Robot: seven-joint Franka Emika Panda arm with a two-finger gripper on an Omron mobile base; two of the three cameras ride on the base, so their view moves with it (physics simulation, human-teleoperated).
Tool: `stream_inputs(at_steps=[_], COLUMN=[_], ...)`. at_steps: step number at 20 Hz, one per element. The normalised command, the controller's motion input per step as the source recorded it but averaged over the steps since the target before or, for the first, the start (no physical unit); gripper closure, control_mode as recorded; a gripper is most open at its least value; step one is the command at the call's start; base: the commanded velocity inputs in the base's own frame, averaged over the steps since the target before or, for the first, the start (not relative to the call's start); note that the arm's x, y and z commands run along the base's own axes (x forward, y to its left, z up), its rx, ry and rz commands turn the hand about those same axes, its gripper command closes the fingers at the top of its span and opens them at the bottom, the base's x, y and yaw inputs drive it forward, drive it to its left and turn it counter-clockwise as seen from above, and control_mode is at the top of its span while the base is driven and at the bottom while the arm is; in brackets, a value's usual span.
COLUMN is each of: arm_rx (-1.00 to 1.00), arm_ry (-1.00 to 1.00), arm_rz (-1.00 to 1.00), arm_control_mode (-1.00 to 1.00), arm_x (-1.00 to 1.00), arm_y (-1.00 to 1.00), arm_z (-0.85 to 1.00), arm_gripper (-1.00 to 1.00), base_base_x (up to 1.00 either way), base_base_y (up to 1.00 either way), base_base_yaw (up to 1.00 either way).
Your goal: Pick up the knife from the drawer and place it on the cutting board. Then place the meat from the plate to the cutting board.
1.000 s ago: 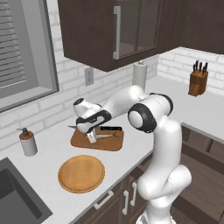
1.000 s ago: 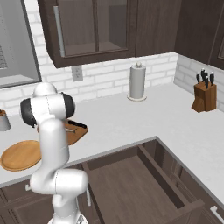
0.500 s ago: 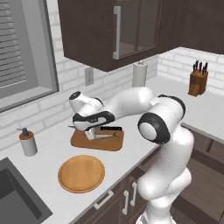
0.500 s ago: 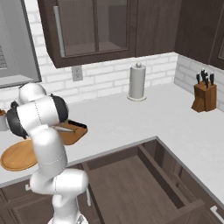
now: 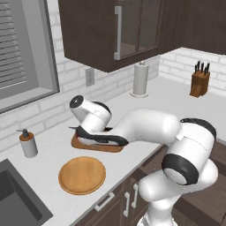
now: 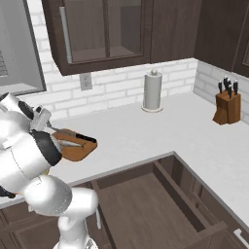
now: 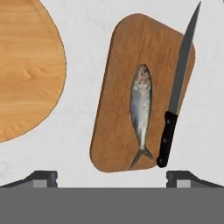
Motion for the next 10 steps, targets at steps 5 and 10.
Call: stream_inputs(at_steps=[5, 10], arm_rx=[0.15, 0.27], arm_ry=[-0.10, -0.01], arm_rz=[0.00, 0.00], arm_control_mode=[-1.00, -1.00], arm_x=[-0.83, -0.54], arm_y=[-0.69, -0.98], arm_z=[0.57, 0.57], arm_gripper=[-1.00, -1.00], base_base_x=[0.00, 0.00], base_base_y=[0.00, 0.00], base_base_yaw=[0.00, 0.00])
